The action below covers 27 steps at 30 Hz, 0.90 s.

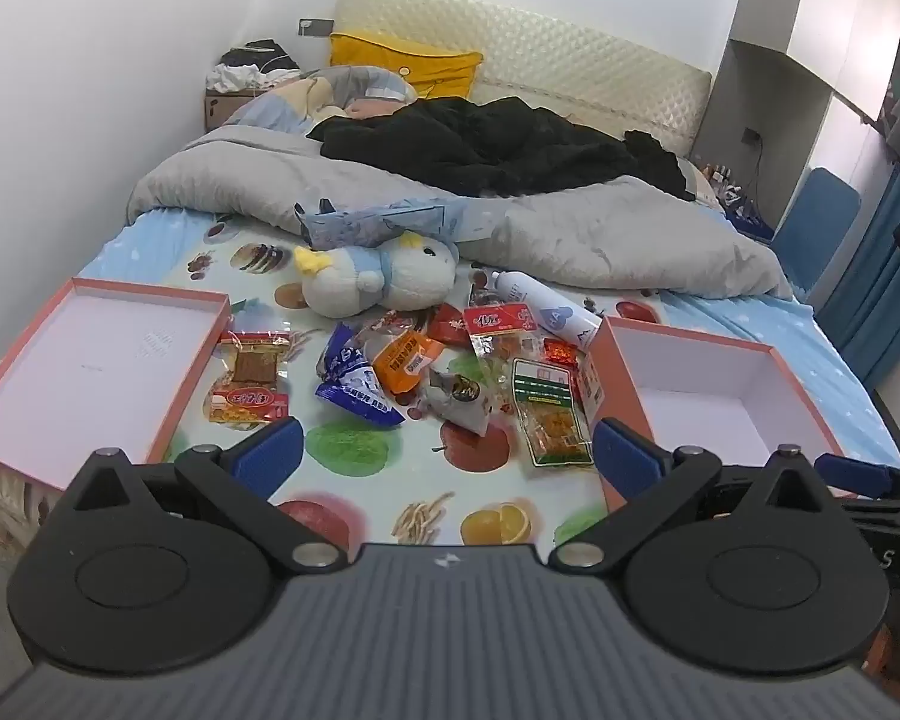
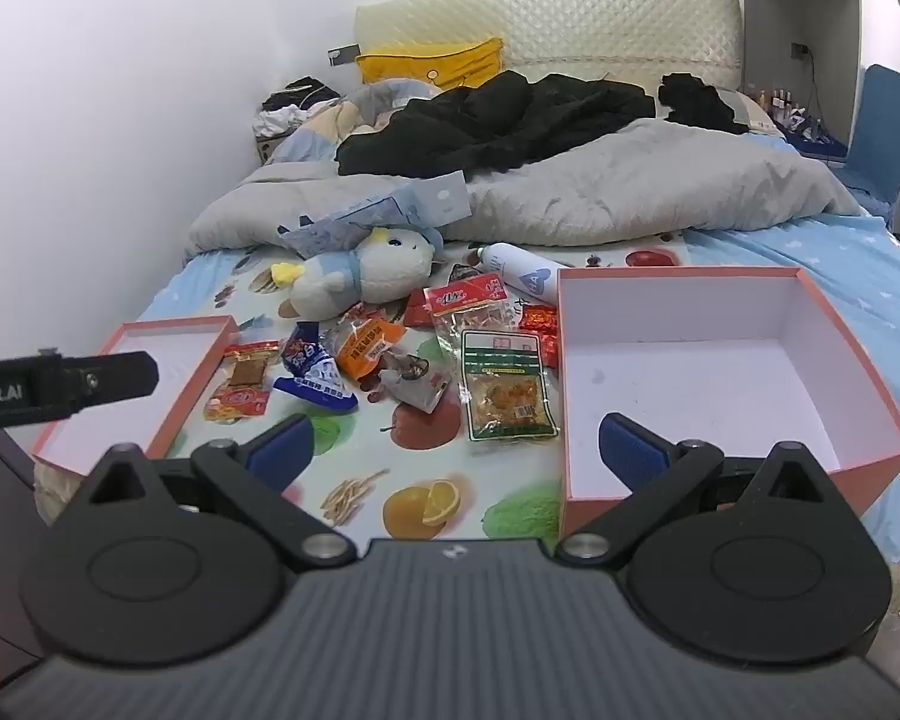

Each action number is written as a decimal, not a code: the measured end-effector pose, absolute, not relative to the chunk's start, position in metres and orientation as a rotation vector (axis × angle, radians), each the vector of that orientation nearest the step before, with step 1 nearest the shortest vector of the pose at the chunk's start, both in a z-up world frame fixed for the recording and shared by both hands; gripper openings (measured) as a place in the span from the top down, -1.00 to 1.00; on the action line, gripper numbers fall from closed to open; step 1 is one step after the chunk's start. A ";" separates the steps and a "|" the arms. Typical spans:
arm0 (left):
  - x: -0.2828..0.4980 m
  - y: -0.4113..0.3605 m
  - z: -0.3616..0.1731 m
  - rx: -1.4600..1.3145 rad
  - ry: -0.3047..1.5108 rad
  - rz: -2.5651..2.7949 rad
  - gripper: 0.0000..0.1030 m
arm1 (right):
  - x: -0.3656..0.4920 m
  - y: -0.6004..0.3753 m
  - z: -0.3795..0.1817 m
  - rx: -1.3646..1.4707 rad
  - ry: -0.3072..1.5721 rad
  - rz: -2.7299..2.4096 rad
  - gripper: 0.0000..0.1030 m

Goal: Organize snacks
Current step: 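Move both tools toward the snack pile on the bed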

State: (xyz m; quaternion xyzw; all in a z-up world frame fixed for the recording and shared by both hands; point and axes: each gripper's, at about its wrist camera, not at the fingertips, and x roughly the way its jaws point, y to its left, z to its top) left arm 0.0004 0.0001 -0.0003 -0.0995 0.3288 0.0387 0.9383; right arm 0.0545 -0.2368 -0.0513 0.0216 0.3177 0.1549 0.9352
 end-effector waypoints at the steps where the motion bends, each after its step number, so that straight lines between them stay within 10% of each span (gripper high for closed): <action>1: 0.001 0.000 0.000 -0.203 0.672 0.081 -1.00 | 0.054 -0.237 -0.051 0.043 0.653 0.319 -1.00; 27: 0.007 -0.002 -0.007 -0.202 0.680 0.058 -1.00 | 0.054 -0.234 -0.062 0.093 0.704 0.331 -1.00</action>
